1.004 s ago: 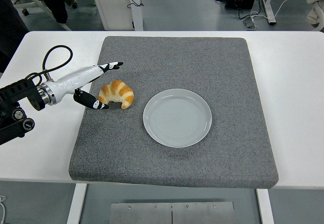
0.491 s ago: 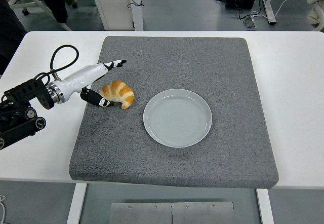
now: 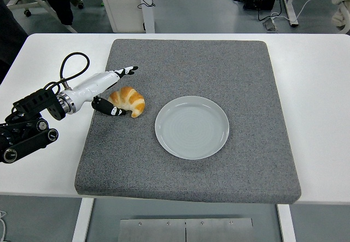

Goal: Place the bread on the plate

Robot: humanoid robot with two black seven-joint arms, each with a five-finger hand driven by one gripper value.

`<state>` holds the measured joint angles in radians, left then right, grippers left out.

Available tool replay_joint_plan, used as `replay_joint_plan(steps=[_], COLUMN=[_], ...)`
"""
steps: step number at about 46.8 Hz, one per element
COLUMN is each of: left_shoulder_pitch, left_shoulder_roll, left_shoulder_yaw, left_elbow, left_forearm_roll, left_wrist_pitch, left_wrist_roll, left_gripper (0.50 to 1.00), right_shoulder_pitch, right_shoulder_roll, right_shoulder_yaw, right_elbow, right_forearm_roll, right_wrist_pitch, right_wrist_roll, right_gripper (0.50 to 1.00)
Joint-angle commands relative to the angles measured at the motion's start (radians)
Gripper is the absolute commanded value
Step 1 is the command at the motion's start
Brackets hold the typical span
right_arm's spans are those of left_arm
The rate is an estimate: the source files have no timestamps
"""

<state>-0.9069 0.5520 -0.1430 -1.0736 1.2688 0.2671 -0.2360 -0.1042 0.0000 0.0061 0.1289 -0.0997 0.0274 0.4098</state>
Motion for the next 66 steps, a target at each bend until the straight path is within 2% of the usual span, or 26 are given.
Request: replay_joint_plan(steps=[1,9,17,22,28,32,45,55,66], left_shoulder_pitch=[0.000,0.000,-0.001,-0.001,-0.003,-0.009,-0.029,-0.084,-0.161], left_shoulder_roll=[-0.010,-0.021,-0.020,-0.020,-0.020,-0.020,-0.015,0.011,0.074], left_shoulder_yaw=[0.000,0.008,0.029,0.031,0.028,0.026,0.011,-0.043,-0.101], left_elbow=[0.006,0.009,0.009,0.009,0.009,0.009,0.008,-0.008,-0.020], left_forearm_roll=[0.000,0.000,0.000,0.000,-0.005,-0.014,-0.019,-0.028,-0.028], left_wrist_pitch=[0.000,0.000,0.000,0.000,0.000,0.000,-0.002,-0.014,-0.097], left_wrist_roll=[0.000,-0.003,-0.009,-0.009,-0.009,-0.008,-0.003,-0.002,-0.002], left_gripper=[0.905,0.849,0.740,0.649,0.575,0.546,0.525,0.504,0.504], right_shoulder_pitch=[0.000,0.000,0.000,0.000,0.000,0.000,0.000,0.000,0.000], right_shoulder_roll=[0.000,0.000,0.000,0.000,0.000,0.000,0.000,0.000,0.000], right_shoulder_yaw=[0.000,0.002,0.000,0.000,0.000,0.000,0.000,0.000,0.000], right_elbow=[0.000,0.000,0.000,0.000,0.000,0.000,0.000,0.000,0.000], right_forearm_roll=[0.000,0.000,0.000,0.000,0.000,0.000,0.000,0.000,0.000], right_wrist_pitch=[0.000,0.000,0.000,0.000,0.000,0.000,0.000,0.000,0.000], right_wrist_roll=[0.000,0.000,0.000,0.000,0.000,0.000,0.000,0.000,0.000], right_gripper=[1.000,1.000,1.000,1.000,1.000,1.000,1.000,1.000,1.000])
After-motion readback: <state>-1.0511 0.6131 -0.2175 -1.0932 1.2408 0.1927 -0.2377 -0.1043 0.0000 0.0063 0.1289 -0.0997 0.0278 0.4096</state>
